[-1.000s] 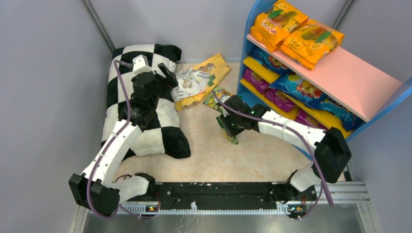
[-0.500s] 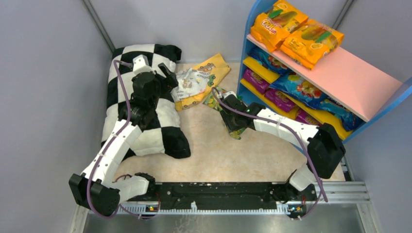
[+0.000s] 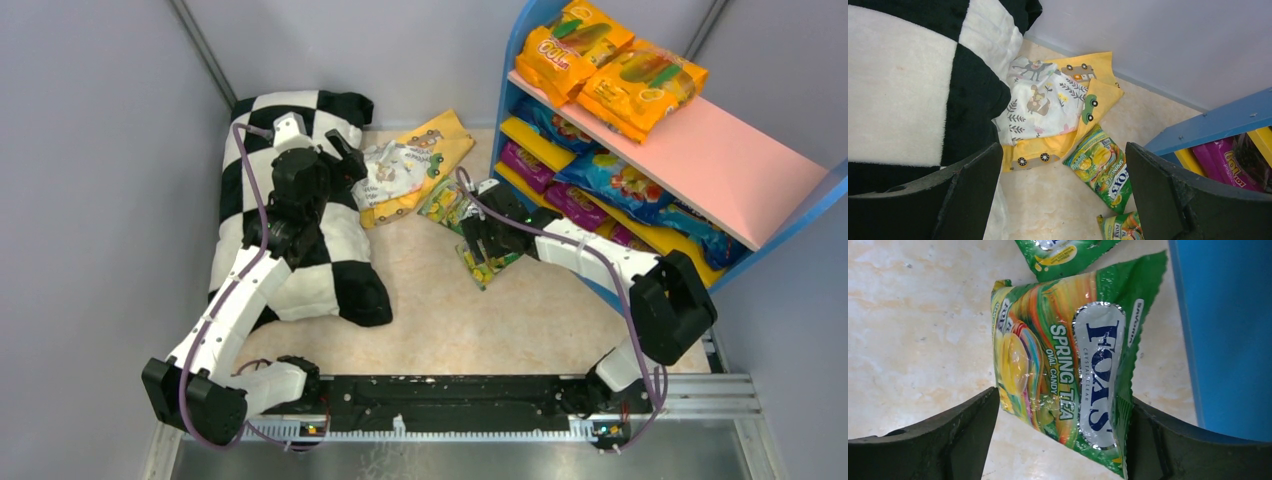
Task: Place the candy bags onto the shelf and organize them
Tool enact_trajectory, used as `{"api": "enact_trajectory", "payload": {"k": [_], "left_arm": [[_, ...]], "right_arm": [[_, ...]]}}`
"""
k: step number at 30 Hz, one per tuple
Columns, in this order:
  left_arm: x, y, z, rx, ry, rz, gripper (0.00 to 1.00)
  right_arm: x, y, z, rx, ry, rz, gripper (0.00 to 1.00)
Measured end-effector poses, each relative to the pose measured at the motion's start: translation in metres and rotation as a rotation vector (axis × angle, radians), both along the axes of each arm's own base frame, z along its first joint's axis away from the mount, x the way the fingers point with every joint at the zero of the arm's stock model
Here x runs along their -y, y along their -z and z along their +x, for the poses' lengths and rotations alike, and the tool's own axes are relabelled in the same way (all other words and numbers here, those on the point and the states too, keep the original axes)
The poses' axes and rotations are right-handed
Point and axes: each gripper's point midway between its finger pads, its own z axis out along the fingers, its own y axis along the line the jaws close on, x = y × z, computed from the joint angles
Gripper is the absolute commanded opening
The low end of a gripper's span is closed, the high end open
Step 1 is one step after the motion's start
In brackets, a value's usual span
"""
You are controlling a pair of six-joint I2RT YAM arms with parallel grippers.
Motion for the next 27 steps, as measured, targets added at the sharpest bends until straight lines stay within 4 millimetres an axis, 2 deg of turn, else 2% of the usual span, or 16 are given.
{"api": "enact_trajectory", "payload": {"k": [3, 8, 10, 12, 13, 21, 22, 24, 25, 27], "left_arm": [[0.0, 0.0, 0.0, 0.0, 0.002, -0.001, 0.98], [0.0, 0.0, 0.0, 0.0, 0.003, -0.002, 0.98], [0.001, 0.0, 0.0, 0.001, 0.005, -0.003, 0.98], [0.001, 0.0, 0.0, 0.001, 0.007, -0.005, 0.98], [0.001, -0.001, 0.0, 0.002, 0.009, -0.005, 0.98], [0.002, -0.002, 0.001, 0.006, 0.015, -0.011, 0.98], [0.002, -0.002, 0.001, 0.007, 0.016, -0.012, 0.98], [0.004, -0.003, 0.001, 0.011, 0.025, -0.016, 0.98], [0.006, -0.004, 0.001, 0.014, 0.032, -0.018, 0.98], [0.009, -0.005, 0.002, 0.02, 0.052, -0.025, 0.98]], "right_arm": [[-0.005, 0.004, 0.002, -0.048, -0.023, 0.094, 0.61], [-0.036, -0.006, -0.003, -0.097, -0.107, 0.273, 0.45], [-0.042, -0.008, -0.005, -0.114, -0.12, 0.322, 0.27], [-0.044, -0.008, -0.006, -0.13, -0.117, 0.357, 0.15], [-0.043, -0.007, -0.006, -0.138, -0.111, 0.366, 0.0], [-0.046, -0.011, -0.001, -0.138, -0.069, 0.416, 0.0], [-0.046, -0.01, 0.0, -0.135, -0.056, 0.418, 0.07], [-0.044, -0.005, 0.0, -0.142, -0.017, 0.424, 0.45], [-0.041, 0.0, -0.002, -0.15, 0.01, 0.422, 0.54], [-0.036, 0.012, -0.007, -0.177, 0.064, 0.424, 0.63]]}}
